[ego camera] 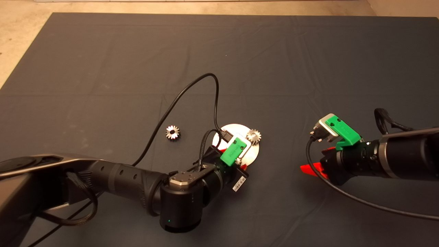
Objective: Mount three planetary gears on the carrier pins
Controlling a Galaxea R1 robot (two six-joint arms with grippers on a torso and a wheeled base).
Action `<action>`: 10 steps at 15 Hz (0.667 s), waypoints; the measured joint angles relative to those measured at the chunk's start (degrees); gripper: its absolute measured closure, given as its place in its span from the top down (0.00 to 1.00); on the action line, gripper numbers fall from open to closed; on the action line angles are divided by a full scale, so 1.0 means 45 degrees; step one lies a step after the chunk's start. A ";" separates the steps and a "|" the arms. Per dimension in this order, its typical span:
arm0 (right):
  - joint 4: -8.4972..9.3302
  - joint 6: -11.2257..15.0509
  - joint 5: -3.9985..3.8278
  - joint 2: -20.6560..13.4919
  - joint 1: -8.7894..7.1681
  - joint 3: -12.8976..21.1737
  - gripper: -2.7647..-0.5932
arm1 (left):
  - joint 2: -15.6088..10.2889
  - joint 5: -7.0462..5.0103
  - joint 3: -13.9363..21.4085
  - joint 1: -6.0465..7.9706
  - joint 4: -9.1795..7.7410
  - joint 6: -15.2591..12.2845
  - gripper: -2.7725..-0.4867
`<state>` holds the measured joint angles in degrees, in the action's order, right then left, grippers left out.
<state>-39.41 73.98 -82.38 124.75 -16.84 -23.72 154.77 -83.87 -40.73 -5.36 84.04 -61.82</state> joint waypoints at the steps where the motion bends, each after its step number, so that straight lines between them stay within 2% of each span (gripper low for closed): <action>1: 0.0000 0.0000 0.0000 0.0000 0.0000 0.0000 0.66 | 0.0000 0.0011 0.0079 0.0000 0.0000 0.0000 0.44; 4: 0.0000 0.0000 -0.0005 -0.0005 0.0000 0.0000 0.66 | 0.0000 0.0011 0.0230 0.0000 0.0000 0.0000 0.54; 7: 0.0000 0.0000 -0.0014 -0.0073 0.0000 0.0000 0.66 | -0.0008 -0.0019 0.0677 0.0000 0.0000 0.0000 0.56; 8: 0.0000 0.0000 -0.0011 -0.0073 0.0000 0.0000 0.66 | -0.0026 -0.0033 0.0804 0.0000 0.0000 0.0000 0.59; 9: 0.0000 0.0000 -0.0014 -0.0074 0.0000 0.0000 0.66 | -0.0100 -0.0123 0.1000 0.0000 -0.0003 0.0000 0.61; 10: 0.0000 0.0000 -0.0011 -0.0079 0.0000 0.0000 0.66 | -0.0184 -0.0384 0.1224 0.0005 -0.0008 0.0000 0.61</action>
<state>-39.41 73.98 -82.43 124.39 -16.84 -23.72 153.94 -85.60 -35.22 -5.34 84.01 -61.82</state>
